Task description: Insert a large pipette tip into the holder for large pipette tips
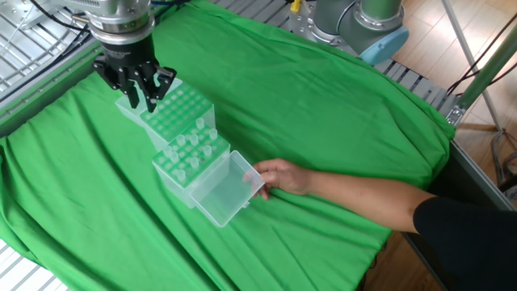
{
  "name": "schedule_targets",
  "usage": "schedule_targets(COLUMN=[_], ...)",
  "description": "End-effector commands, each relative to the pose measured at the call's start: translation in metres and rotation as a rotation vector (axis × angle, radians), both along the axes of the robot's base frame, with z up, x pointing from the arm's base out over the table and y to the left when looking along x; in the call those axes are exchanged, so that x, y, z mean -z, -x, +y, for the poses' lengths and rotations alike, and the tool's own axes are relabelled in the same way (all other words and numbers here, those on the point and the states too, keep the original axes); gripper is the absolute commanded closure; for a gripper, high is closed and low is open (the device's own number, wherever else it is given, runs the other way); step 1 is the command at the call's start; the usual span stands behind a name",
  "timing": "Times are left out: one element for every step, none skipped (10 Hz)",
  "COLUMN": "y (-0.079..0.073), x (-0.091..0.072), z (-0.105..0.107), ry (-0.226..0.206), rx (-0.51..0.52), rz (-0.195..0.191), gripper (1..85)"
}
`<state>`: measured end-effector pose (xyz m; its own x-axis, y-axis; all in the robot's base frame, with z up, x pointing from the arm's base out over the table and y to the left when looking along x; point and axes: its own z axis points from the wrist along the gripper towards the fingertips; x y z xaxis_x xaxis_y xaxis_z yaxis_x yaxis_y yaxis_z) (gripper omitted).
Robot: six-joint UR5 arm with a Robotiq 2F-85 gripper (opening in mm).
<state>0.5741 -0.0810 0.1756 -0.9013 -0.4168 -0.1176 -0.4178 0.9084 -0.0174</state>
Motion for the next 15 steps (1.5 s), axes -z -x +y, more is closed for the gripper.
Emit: schedule_targets(y=[0.016, 0.020, 0.023, 0.024, 0.025, 0.025, 0.026, 0.025, 0.025, 0.025, 0.024, 0.024, 0.023, 0.022, 0.021], x=[0.013, 0.015, 0.016, 0.017, 0.019, 0.019, 0.021, 0.023, 0.024, 0.026, 0.028, 0.029, 0.030, 0.031, 0.032], z=[-0.009, -0.010, -0.011, -0.010, -0.010, -0.009, -0.008, -0.007, -0.006, -0.004, -0.004, -0.005, -0.005, -0.006, -0.006], ry=[-0.013, -0.013, -0.015, -0.018, -0.021, -0.023, -0.026, -0.031, -0.031, -0.033, -0.033, -0.032, -0.031, -0.028, -0.030], rx=[-0.012, -0.010, -0.006, -0.003, -0.003, -0.001, -0.001, -0.001, 0.000, 0.002, 0.002, 0.001, -0.001, -0.002, -0.003], rz=[0.020, 0.026, 0.031, 0.031, 0.031, 0.032, 0.034, 0.029, 0.026, 0.025, 0.022, 0.019, 0.015, 0.011, 0.006], gripper=[52.3, 52.0, 52.0, 52.0, 52.0, 51.7, 51.7, 51.7, 51.7, 51.7, 51.7, 51.7, 51.7, 51.7, 51.7])
